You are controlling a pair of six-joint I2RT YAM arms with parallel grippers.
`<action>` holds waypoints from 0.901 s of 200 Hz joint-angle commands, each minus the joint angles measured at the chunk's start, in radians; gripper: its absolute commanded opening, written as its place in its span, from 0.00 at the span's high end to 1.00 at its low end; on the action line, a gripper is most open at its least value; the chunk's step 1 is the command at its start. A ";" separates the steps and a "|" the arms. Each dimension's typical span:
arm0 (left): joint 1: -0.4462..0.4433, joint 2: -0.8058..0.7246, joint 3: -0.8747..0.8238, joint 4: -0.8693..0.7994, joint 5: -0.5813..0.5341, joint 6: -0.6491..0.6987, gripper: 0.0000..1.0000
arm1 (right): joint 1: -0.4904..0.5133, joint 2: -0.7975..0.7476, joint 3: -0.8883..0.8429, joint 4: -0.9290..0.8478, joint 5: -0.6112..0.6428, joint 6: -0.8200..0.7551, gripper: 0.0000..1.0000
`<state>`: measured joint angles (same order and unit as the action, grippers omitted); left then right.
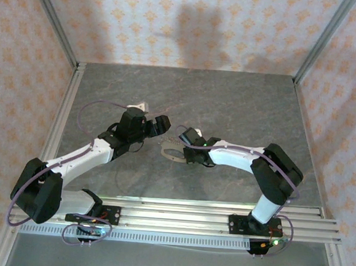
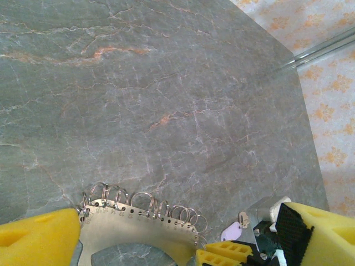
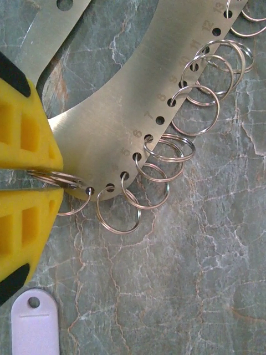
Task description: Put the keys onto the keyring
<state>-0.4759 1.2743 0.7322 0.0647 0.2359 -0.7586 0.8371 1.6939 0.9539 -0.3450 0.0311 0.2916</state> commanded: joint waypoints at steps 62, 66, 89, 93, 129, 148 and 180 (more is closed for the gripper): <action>0.000 0.004 0.008 0.026 0.000 0.004 0.07 | 0.006 -0.018 0.044 -0.048 0.050 -0.028 1.00; 0.000 0.002 0.010 0.025 -0.001 0.004 0.07 | 0.005 -0.028 0.047 -0.051 0.049 -0.035 1.00; 0.000 -0.002 0.016 0.011 -0.010 -0.001 0.07 | 0.005 -0.105 0.089 -0.060 0.029 -0.089 1.00; 0.000 -0.002 0.020 0.007 -0.012 -0.002 0.07 | 0.003 -0.117 0.098 -0.060 0.021 -0.101 1.00; 0.000 -0.021 0.072 -0.047 -0.023 0.006 0.07 | -0.066 -0.201 0.175 -0.043 -0.161 -0.142 1.00; 0.004 -0.029 0.122 -0.093 -0.025 0.021 0.07 | -0.125 -0.227 0.206 -0.017 -0.287 -0.135 1.00; 0.030 -0.034 0.210 -0.150 0.001 0.030 0.07 | -0.229 -0.253 0.240 0.049 -0.510 -0.100 1.00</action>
<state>-0.4702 1.2720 0.8680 -0.0223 0.2295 -0.7567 0.6682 1.4689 1.1587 -0.3542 -0.2642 0.1799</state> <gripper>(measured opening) 0.930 0.043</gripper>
